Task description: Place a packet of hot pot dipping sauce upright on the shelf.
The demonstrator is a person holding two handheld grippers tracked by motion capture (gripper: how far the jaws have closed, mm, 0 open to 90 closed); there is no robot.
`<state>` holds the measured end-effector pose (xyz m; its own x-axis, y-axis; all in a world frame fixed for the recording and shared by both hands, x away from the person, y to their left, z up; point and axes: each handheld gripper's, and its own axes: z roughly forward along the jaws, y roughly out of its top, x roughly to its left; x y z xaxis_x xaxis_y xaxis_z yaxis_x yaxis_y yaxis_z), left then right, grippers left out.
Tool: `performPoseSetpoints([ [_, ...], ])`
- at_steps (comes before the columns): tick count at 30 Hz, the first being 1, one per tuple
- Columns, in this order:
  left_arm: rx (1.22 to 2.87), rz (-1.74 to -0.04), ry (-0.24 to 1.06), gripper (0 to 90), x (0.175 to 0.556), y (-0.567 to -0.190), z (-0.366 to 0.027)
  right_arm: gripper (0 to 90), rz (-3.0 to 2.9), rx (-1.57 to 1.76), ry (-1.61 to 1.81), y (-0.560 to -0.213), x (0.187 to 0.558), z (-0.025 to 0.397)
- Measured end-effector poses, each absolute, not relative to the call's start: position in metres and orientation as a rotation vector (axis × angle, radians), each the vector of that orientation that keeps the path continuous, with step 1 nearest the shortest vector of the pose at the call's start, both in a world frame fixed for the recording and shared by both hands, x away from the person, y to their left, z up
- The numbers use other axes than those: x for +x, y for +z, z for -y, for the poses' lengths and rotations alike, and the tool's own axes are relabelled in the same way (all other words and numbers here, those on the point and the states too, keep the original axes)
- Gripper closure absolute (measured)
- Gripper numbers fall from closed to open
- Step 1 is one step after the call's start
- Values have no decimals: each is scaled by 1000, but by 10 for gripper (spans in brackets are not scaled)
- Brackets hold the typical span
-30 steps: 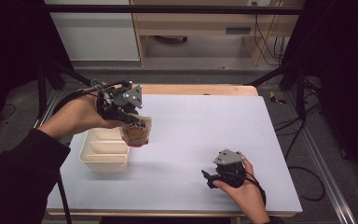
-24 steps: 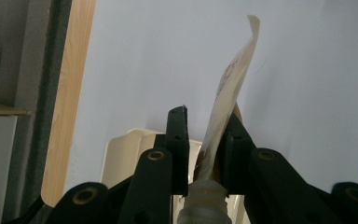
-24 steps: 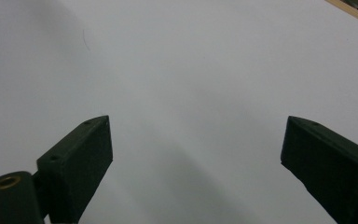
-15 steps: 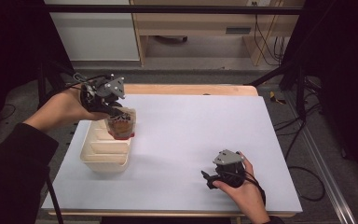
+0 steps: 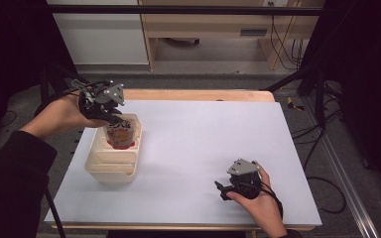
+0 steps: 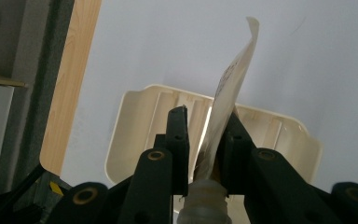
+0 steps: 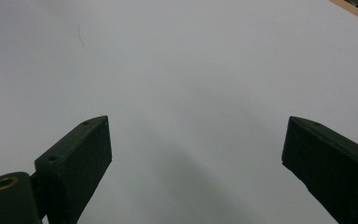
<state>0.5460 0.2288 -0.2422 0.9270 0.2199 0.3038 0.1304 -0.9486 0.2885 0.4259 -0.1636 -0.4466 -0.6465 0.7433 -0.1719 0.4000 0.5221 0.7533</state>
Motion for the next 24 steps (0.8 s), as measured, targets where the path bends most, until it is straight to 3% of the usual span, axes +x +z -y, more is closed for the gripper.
performPoseSetpoints([
  [24,2799,-314,483,766,562,-257,-251,88,-2292,925,948,-447,426,164],
])
